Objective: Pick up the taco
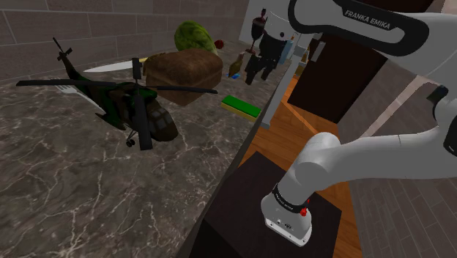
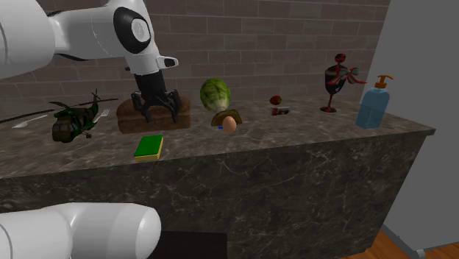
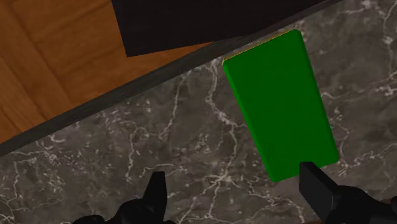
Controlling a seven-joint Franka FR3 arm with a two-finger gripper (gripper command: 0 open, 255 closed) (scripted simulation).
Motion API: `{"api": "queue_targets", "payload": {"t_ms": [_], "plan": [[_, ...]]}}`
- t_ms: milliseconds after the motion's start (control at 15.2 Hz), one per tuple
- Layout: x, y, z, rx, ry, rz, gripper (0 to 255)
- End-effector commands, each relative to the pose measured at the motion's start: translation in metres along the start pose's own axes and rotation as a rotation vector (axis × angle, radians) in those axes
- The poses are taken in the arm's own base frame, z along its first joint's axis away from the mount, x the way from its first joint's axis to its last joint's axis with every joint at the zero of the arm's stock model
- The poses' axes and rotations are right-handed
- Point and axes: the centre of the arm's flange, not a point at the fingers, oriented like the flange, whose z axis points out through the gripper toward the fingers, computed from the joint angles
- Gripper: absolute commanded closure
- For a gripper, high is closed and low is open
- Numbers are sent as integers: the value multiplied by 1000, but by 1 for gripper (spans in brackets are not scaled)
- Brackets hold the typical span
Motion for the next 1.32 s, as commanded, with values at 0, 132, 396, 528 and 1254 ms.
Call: {"api": "queue_targets", "payload": {"t_ms": [0,132,396,528,1254], "plan": [[0,0,0,0,0,0,0],[27,3,3,4,-9,103,0],[81,16,11,12,-27,309,0],[106,27,16,16,-36,413,0],[215,127,44,38,-86,980,0]]}}
